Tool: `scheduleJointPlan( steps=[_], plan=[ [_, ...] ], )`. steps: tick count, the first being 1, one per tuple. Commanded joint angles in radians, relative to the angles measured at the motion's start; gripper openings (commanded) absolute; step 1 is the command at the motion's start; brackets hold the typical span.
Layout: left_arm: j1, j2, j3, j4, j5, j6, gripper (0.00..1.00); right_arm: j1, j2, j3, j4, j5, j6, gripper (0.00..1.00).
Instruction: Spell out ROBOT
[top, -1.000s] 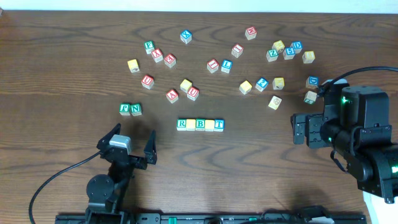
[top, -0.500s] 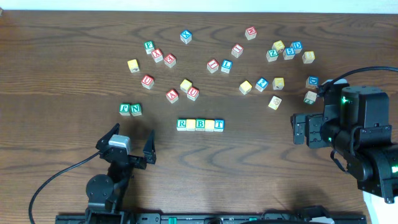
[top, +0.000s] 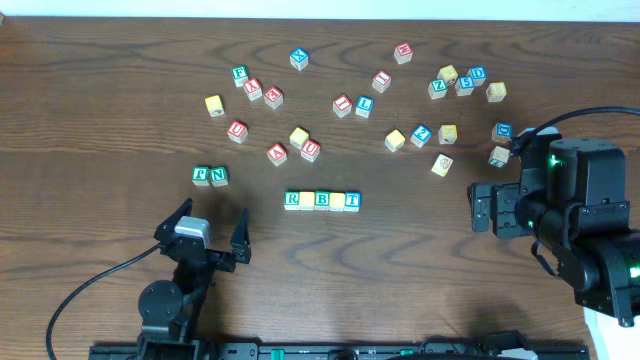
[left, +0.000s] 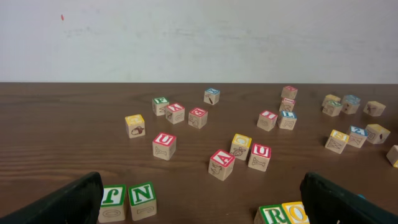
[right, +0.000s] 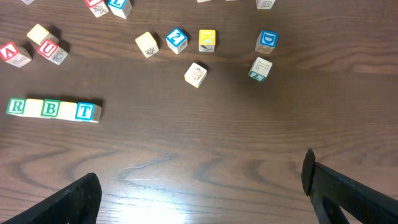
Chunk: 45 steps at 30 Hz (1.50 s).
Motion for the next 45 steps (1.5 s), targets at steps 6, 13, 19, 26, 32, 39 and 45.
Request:
scheduleJointPlan(
  steps=[6,13,19,26,32,39,45],
  plan=[
    [0.004,-0.006,-0.008,-0.05,0.006,0.013,0.99,-0.005,-0.012,0.011,0.013,0.027,0.004,0.99],
    [0.004,-0.006,-0.008,-0.05,0.006,0.013,0.99,0.029,-0.112,-0.207,0.593,-0.051,0.011,0.99],
    [0.004,-0.006,-0.008,-0.05,0.006,0.013,0.99,0.057,-0.259,-0.729,1.54,-0.046,0.01,0.99],
    [0.004,-0.006,-0.008,-0.05,0.006,0.013,0.99,0.058,-0.377,-1.043,1.773,0.014,0.008,0.99],
    [0.004,-0.006,-0.008,-0.05,0.006,0.013,0.99,0.058,-0.494,-1.184,1.857,0.027,-0.093,0.99],
    [0.004,-0.006,-0.008,-0.05,0.006,0.013,0.99,0.06,-0.614,-1.306,1.85,0.008,-0.105,0.99],
    [0.004,-0.006,-0.008,-0.05,0.006,0.013,0.99,0.068,-0.707,-1.326,1.667,-0.014,-0.1,0.99]
  ],
)
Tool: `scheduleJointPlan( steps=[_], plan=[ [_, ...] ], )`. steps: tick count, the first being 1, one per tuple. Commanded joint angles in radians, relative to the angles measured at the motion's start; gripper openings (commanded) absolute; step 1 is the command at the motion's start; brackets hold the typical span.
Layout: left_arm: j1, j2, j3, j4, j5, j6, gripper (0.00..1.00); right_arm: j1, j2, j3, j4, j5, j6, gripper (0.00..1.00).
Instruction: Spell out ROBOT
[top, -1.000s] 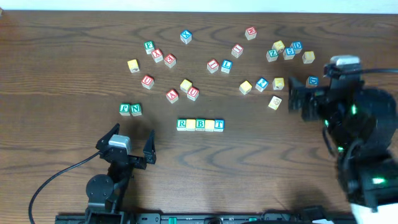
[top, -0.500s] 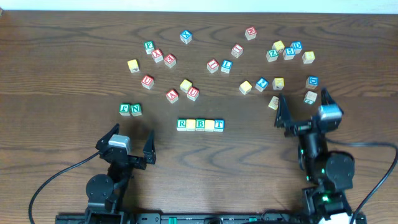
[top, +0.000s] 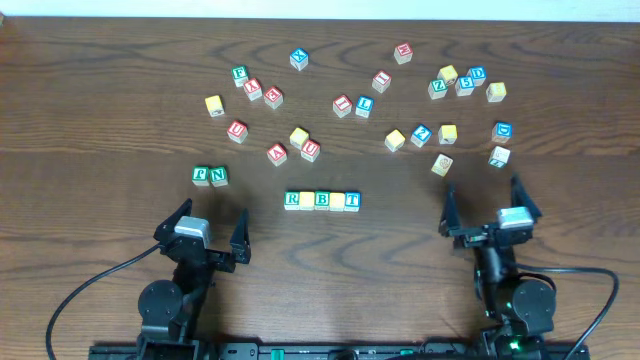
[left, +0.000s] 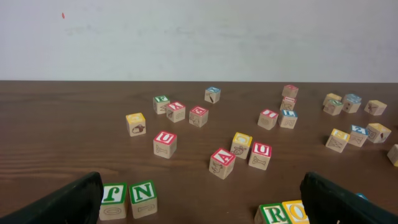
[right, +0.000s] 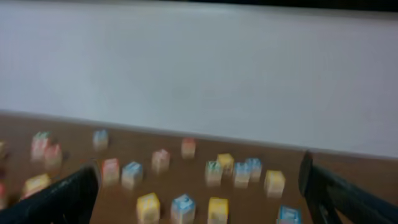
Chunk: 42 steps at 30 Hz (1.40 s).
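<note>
A row of five letter blocks (top: 322, 200) lies at the table's middle, reading R, a yellow block, B, a yellow block, T. In the left wrist view only its R and O blocks (left: 283, 213) show at the bottom edge. My left gripper (top: 201, 232) rests low at the front left, open and holding nothing. At the front right sits my right gripper (top: 484, 212), open too, nothing between its fingers. The right wrist view is blurred and shows scattered blocks (right: 217, 171) ahead.
Many loose letter blocks are scattered across the far half of the table (top: 120, 120). A green J and N pair (top: 210, 176) stands left of the row. Blocks with D (top: 502, 131) and a pale one (top: 499, 156) lie just beyond the right gripper.
The right arm was raised over the table's right side, camera pointing down. Now it sits folded low at the front right, camera facing the far wall. The left arm and blocks are unchanged.
</note>
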Motion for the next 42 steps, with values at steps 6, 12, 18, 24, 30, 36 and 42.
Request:
scheduleJointPlan(
  steps=[6,12,18,24,30,36,42],
  plan=[
    [0.004,-0.006,-0.015,-0.038,0.01,0.013,0.99,0.012,-0.14,-0.003,-0.28,-0.033,0.008,0.99],
    [0.004,-0.006,-0.015,-0.038,0.01,0.013,0.99,0.011,-0.227,-0.003,-0.534,-0.037,0.079,0.99],
    [0.004,-0.006,-0.015,-0.038,0.01,0.013,0.99,-0.024,-0.233,-0.003,-0.53,-0.04,0.079,0.99],
    [0.004,-0.006,-0.015,-0.038,0.01,0.013,0.99,-0.025,-0.233,-0.003,-0.527,-0.04,0.079,0.99],
    [0.004,-0.006,-0.015,-0.038,0.009,0.013,0.99,-0.025,-0.233,-0.003,-0.527,-0.04,0.079,0.99],
    [0.004,-0.006,-0.015,-0.038,0.01,0.013,0.99,-0.025,-0.233,-0.003,-0.527,-0.04,0.079,0.99],
    [0.004,-0.006,-0.015,-0.038,0.01,0.013,0.99,-0.024,-0.32,-0.003,-0.527,-0.04,0.079,0.99]
  ],
)
